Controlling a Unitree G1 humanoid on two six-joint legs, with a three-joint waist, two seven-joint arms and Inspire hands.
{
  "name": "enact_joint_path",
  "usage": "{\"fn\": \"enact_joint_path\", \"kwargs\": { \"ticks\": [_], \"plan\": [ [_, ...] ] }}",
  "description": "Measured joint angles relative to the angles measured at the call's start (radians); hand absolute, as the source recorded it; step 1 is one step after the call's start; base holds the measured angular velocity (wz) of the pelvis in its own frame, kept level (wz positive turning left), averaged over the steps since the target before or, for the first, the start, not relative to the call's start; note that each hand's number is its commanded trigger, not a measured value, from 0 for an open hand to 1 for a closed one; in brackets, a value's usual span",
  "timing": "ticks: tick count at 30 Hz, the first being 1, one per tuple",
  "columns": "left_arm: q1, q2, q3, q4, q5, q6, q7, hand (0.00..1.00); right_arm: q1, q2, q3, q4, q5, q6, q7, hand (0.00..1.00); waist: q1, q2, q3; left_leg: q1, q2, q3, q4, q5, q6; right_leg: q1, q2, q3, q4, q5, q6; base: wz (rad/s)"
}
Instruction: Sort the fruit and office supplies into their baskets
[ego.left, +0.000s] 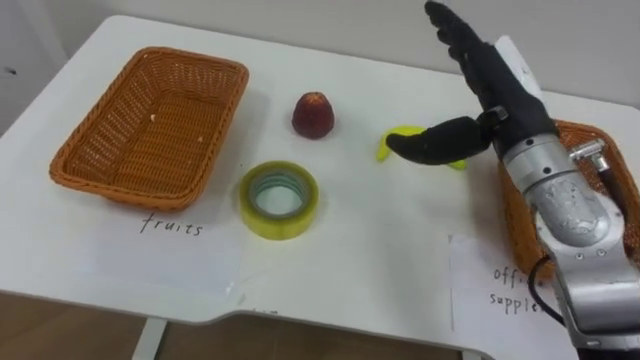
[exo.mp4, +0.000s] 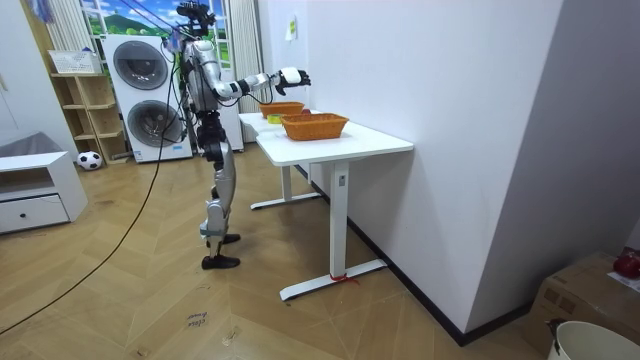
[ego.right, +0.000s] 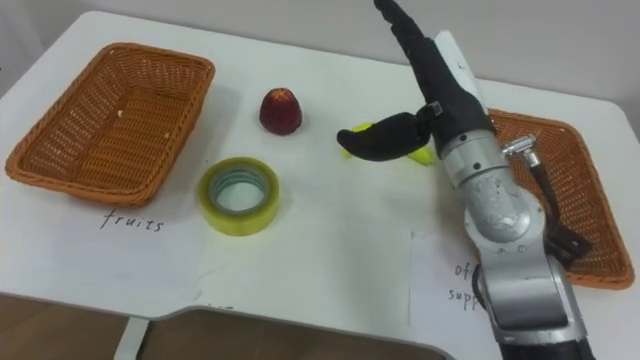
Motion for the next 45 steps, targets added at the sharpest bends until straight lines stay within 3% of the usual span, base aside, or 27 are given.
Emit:
{"fn": "enact_joint_path", "kwargs": {
  "ticks": [4,12,17,24,35,45],
  "plan": [
    [0.0,0.0,-0.018,0.0,0.0,0.022,0.0,0.0,-0.016,0.001,0.039,0.001,0.003,0.001,-0.006,0.0,0.008,0.006,0.0022,-0.001,0.001,0.0,0.0,0.001,-0.001,-0.001,0.0,0.0,0.0,0.0,0.0,0.0],
    [-0.006,0.002,-0.055,-0.001,-0.004,0.033,0.0,0.0,-0.03,0.028,0.081,0.014,0.012,0.001,-0.017,0.0,0.022,-0.014,-0.0029,-0.001,0.0,-0.002,0.0,0.001,-0.001,0.002,0.0,-0.001,0.0,0.0,0.0,0.0],
    [-0.008,0.004,-0.061,-0.007,0.001,0.033,-0.004,0.0,-0.067,0.05,0.096,0.055,0.039,0.001,-0.018,0.0,0.023,-0.012,0.0071,-0.006,0.0,-0.006,0.006,0.001,-0.001,0.006,0.0,-0.001,0.0,0.0,0.0,0.01],
    [0.001,0.006,-0.078,-0.023,0.009,0.034,-0.004,0.0,-0.107,0.056,0.14,0.09,0.034,-0.002,-0.04,0.0,0.053,-0.01,0.0098,-0.016,0.001,-0.012,0.008,0.001,-0.002,-0.002,0.003,-0.008,0.0,0.0,0.0,0.02],
    [0.006,0.007,-0.108,-0.024,0.009,0.038,-0.002,0.0,-0.167,0.075,0.174,0.197,0.026,-0.004,-0.075,0.0,0.078,-0.001,0.0161,-0.023,-0.001,-0.036,0.012,0.001,-0.002,-0.002,-0.001,-0.057,-0.001,0.0,0.0,0.06],
    [0.003,0.003,-0.109,-0.024,0.035,0.054,-0.003,0.0,-0.172,0.093,0.174,0.234,-0.049,-0.005,-0.086,0.0,0.081,0.001,0.0156,-0.049,-0.003,-0.06,0.026,0.002,-0.002,-0.007,-0.002,-0.099,-0.001,0.0,0.0,0.09]
  ]
}}
